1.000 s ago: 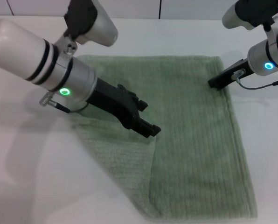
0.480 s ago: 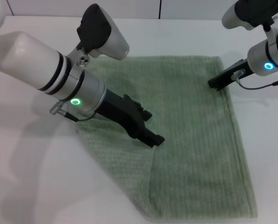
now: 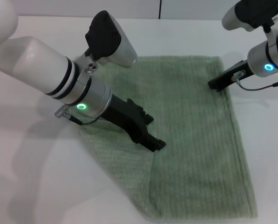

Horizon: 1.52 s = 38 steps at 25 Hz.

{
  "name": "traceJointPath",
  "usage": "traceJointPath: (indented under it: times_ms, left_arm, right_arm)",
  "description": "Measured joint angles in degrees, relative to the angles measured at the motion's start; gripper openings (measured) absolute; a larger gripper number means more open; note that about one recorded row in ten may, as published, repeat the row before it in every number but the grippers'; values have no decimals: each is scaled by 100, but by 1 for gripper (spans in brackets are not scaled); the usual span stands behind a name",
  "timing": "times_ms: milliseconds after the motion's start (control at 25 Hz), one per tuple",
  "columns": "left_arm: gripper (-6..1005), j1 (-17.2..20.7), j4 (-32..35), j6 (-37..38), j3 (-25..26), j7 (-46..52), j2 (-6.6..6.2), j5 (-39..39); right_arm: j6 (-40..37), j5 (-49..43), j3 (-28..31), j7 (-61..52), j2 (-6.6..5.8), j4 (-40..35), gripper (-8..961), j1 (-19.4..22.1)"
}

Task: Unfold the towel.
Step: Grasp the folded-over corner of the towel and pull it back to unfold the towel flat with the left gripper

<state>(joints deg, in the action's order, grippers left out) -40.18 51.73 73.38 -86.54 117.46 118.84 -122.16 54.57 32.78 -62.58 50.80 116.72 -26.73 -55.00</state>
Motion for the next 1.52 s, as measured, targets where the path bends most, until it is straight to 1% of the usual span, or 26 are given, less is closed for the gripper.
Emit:
traceJointPath:
  times_ms: [120, 200, 400, 720, 960, 1280, 1440, 1520]
  left_arm:
    - [836, -4, -9, -78, -60, 10, 5, 0]
    - [836, -13, -15, -285, -303, 98, 8, -4]
    - [836, -27, -22, -456, -490, 159, 8, -25]
    - [834, -58, -30, -460, -563, 163, 7, -46]
    - [758, -79, -34, -409, -586, 163, 1, -58]
    - [514, -78, -51, -295, -592, 163, -2, -97]
    - [270, -81, -37, -191, -592, 162, -11, -128]
    - [215, -82, -25, -156, -592, 156, -14, -133]
  right_arm:
    - [1, 0, 0, 0, 0, -5, -2, 3]
    - [0, 0, 0, 0, 0, -7, -2, 4]
    - [-4, 0, 0, 0, 0, -9, -2, 8]
    - [-14, 0, 0, 0, 0, -9, -2, 8]
    - [-17, 0, 0, 0, 0, -8, -2, 8]
    - [-17, 0, 0, 0, 0, -14, -2, 8]
    - [-16, 0, 0, 0, 0, -17, -2, 8]
    - [-17, 0, 0, 0, 0, -17, -2, 8]
